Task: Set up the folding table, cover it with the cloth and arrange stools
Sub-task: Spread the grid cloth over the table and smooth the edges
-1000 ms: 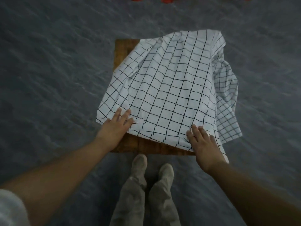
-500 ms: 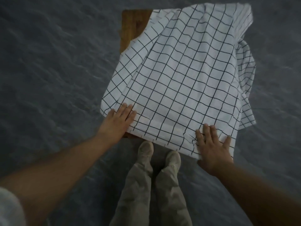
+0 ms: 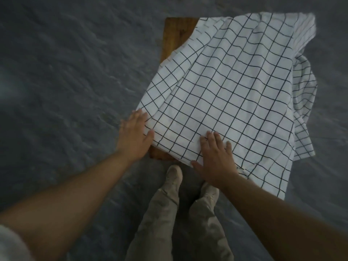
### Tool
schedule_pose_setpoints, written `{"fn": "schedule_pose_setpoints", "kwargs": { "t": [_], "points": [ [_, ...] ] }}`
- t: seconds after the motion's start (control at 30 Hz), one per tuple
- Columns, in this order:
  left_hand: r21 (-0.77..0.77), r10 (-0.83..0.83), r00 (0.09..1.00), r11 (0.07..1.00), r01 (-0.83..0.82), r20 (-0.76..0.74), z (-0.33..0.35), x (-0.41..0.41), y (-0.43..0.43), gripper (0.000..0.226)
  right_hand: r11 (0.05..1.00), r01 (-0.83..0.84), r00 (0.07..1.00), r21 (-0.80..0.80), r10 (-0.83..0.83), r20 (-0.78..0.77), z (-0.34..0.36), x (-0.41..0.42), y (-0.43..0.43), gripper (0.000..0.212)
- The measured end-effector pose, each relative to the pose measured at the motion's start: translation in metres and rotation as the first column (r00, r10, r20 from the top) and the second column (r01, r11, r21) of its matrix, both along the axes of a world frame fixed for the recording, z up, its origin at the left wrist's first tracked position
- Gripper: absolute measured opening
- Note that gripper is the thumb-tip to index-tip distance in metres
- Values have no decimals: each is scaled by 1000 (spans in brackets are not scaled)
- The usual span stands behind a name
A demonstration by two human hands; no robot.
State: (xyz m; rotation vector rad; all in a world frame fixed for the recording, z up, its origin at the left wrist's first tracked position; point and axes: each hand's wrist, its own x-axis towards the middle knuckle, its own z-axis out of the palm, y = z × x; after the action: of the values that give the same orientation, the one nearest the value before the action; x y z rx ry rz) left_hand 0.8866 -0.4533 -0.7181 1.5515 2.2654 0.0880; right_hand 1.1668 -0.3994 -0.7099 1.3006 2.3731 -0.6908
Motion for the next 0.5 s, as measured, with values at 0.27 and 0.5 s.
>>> {"fn": "schedule_pose_setpoints", "kwargs": {
  "t": [0.27,0.5],
  "points": [
    [-229,486,775,874,-428,404,-27,-61,51,74,1000,-16,995,-10,15,-98,-12,-93,-1,105],
    [-365,427,654,900,-239,624,-55,-83,79,88,999,-40,999,5,40,7,-40,-159,-8,100]
  ]
}}
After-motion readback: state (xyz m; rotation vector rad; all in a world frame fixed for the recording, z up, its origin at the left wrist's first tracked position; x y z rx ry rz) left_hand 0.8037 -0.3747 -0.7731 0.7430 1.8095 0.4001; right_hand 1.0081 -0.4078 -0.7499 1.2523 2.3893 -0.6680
